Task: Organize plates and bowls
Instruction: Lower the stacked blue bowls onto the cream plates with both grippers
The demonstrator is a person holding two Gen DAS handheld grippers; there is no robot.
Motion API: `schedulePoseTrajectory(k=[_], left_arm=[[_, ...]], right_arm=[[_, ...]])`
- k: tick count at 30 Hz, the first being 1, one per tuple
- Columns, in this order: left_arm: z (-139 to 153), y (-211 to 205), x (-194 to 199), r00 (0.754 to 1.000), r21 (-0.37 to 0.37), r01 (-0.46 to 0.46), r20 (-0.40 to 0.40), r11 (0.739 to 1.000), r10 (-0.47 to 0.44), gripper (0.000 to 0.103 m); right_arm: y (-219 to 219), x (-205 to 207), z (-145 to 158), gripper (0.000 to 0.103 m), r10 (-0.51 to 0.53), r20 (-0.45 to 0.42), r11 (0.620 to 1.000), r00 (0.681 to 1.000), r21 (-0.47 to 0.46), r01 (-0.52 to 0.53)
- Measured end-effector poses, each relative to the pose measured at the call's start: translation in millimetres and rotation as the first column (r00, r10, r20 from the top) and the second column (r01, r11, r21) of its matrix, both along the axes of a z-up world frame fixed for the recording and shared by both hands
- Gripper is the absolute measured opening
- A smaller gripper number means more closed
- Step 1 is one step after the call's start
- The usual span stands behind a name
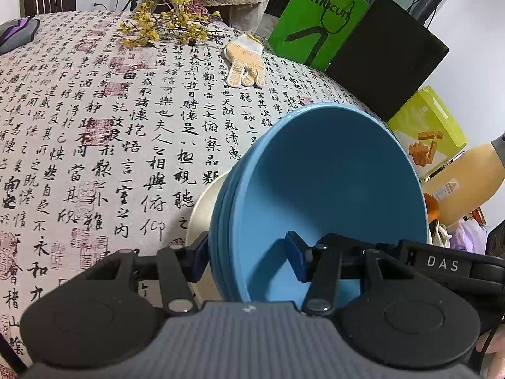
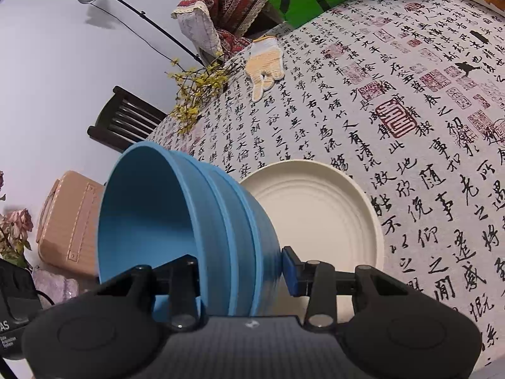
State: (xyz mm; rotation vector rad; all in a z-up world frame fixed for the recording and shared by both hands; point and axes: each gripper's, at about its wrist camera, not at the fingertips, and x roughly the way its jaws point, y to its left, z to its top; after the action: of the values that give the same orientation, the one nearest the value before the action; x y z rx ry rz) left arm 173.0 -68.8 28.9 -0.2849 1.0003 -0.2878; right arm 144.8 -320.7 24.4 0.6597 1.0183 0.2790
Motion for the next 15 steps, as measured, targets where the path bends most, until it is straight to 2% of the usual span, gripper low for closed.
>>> schedulePoseTrajectory(k=[15], left_arm=[[-10.5,-8.2,12.0,0.999,-0.009,0.025,-0.042,1.0,-0.026,0.051]], right_arm=[[-13.3,4.9,-11.9,0.038,-0.019,-0.028,1.0,0.999,-0.008,0.019]])
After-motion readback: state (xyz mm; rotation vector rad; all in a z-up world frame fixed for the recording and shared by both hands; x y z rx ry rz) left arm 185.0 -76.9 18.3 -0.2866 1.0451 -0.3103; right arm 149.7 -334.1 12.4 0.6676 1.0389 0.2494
